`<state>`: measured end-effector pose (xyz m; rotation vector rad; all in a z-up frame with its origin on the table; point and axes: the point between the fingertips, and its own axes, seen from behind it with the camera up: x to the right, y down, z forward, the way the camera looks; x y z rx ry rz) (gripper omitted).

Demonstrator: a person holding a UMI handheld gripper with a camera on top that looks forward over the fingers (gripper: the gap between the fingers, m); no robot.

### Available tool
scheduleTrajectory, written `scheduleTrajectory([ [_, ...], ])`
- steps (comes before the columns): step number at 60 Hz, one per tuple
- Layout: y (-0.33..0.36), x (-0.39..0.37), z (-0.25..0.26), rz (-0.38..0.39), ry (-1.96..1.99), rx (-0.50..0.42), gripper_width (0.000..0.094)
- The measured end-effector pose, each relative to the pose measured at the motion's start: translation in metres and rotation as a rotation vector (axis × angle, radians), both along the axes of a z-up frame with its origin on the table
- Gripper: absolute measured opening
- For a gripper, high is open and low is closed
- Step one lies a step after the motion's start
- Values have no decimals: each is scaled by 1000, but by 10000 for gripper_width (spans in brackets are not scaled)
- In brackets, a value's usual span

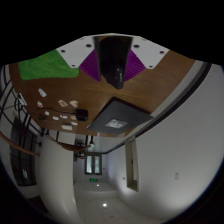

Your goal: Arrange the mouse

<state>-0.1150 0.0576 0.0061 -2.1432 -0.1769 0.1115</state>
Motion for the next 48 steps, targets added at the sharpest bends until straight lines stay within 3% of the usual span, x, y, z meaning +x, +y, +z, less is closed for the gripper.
scheduleTrajectory([
  [11, -4, -2, 6, 93, -55, 60, 261],
  [22, -31, 57, 110, -17, -99, 321, 256],
  [28, -46, 117, 146, -110, -143, 387, 257],
  [32, -57, 155, 133, -160, -136, 352, 248],
  [37, -62, 192, 79, -224, -108, 240, 244],
  [43, -59, 212, 34, -240, -105, 140, 242],
  [48, -57, 218, 14, -254, -111, 121, 244],
])
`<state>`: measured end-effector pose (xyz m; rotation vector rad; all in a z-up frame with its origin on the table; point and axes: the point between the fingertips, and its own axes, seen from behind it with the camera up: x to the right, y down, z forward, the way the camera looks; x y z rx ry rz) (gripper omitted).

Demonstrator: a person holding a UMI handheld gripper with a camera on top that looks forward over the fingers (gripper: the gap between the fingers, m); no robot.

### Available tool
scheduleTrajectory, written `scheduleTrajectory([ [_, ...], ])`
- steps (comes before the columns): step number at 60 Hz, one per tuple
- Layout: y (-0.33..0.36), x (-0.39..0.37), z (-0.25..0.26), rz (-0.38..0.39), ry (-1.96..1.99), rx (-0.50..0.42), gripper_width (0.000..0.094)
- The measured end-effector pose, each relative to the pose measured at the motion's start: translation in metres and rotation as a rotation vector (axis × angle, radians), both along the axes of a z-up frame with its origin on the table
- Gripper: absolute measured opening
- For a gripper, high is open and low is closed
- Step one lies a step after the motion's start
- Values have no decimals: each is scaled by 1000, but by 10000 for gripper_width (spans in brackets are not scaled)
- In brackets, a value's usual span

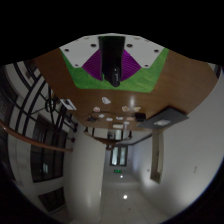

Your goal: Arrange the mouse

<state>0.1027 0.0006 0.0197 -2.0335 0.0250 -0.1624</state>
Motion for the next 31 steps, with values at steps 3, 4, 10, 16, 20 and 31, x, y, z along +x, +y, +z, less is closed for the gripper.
scheduleTrajectory([
  [3, 1, 1, -1, -3, 4, -4, 241],
  [4, 1, 1, -1, -4, 7, -7, 243],
  [10, -3, -1, -3, 25, 5, -41, 392],
  [16, -23, -10, 12, 69, 43, -35, 869],
  [20, -43, -11, 28, 83, 52, -9, 844],
  [31, -125, -13, 52, 87, 151, 39, 847],
])
